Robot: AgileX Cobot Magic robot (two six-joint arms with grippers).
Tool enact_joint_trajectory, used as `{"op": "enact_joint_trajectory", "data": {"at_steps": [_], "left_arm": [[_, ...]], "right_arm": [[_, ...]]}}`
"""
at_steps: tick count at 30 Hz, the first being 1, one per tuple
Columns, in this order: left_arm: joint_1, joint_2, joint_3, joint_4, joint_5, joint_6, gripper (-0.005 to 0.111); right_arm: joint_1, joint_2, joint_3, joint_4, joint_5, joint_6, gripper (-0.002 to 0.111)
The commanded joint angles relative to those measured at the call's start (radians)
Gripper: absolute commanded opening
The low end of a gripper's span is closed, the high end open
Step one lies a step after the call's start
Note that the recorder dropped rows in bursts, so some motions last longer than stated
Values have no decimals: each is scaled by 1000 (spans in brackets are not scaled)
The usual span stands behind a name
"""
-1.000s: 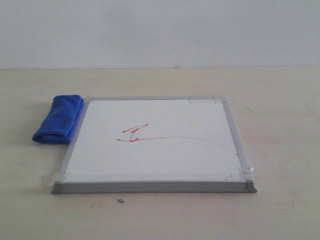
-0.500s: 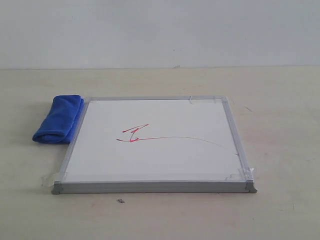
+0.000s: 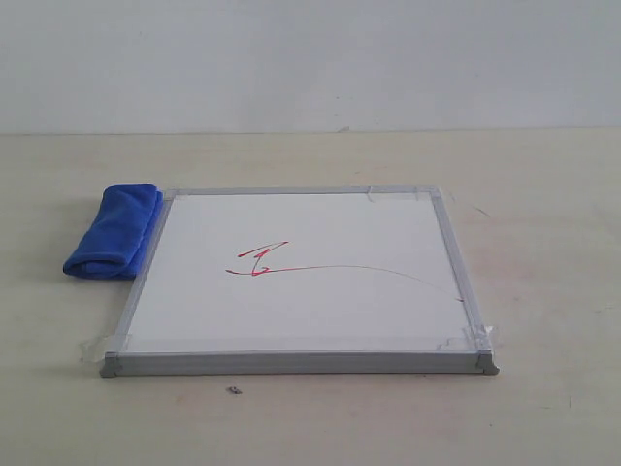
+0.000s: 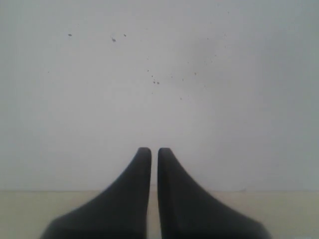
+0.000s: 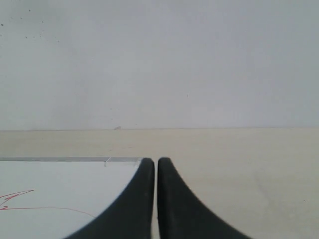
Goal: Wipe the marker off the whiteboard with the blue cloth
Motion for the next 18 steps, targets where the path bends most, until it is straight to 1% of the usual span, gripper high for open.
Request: {"op": "enact_joint_trajectory", "data": {"at_steps": [1, 4, 9, 12, 13, 14, 18], "left_arm": [[3, 89, -32, 3, -161, 7, 5], [3, 113, -32, -9, -223, -13, 5], [3, 197, -32, -9, -214, -12, 5], [12, 301, -32, -4, -211, -12, 5], [16, 391, -32, -4, -206, -12, 5], [16, 438, -37, -4, -203, -12, 5], [16, 598, -108, -4, -131, -12, 5]], "right_arm": [[-2, -6, -1, -4, -5, -7, 0], [-2, -6, -1, -4, -5, -7, 0], [-2, -6, -1, -4, -5, -7, 0], [-2, -6, -1, -4, -5, -8, 0], [-2, -6, -1, -4, -5, -8, 0], [-2, -6, -1, -4, -5, -8, 0], [-2, -6, -1, -4, -5, -6, 0]]}}
